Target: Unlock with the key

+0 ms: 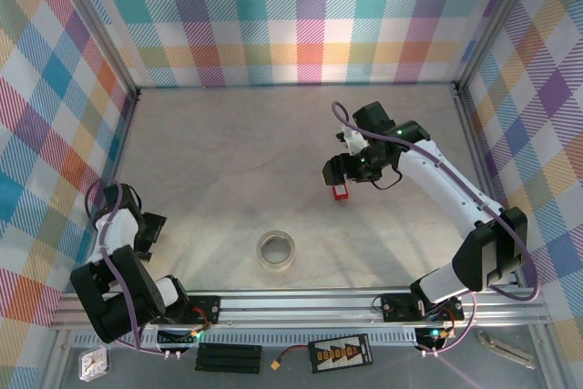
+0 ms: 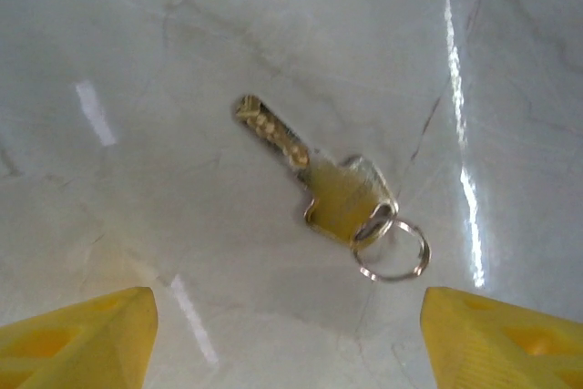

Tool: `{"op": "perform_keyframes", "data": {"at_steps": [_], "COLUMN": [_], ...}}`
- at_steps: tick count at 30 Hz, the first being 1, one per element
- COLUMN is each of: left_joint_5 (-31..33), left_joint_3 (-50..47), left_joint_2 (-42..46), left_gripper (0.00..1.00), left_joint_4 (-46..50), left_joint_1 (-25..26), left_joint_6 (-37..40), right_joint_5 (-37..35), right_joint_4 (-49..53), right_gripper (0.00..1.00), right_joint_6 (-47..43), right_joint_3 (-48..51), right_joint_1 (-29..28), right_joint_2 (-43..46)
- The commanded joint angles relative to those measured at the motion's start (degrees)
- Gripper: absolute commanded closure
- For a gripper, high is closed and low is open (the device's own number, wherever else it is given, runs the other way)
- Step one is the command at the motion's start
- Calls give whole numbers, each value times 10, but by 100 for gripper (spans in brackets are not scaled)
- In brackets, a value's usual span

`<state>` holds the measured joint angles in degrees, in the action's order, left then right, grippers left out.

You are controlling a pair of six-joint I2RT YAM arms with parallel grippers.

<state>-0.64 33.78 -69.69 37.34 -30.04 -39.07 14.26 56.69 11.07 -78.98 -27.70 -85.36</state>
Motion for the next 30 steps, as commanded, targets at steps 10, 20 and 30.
{"op": "perform_keyframes", "data": {"at_steps": [10, 20, 30], "left_joint_5": [-21, 15, 14], "left_joint_3": [32, 92, 88], "left_joint_2": [-113, -213, -205], "left_gripper": [35, 65, 89], "left_joint_4": [-81, -50, -40], "left_joint_1": [-23, 26, 93], "left_joint_6": [4, 75, 80], "right_joint_5": [20, 23, 10], "right_joint_4": [10, 7, 13], "right_gripper": [24, 28, 29], "right_joint_6": [-7, -14, -25], "right_joint_3": [-5, -9, -8], "right_joint_1": [3, 3, 3], "right_joint_2": [-23, -41, -28]}}
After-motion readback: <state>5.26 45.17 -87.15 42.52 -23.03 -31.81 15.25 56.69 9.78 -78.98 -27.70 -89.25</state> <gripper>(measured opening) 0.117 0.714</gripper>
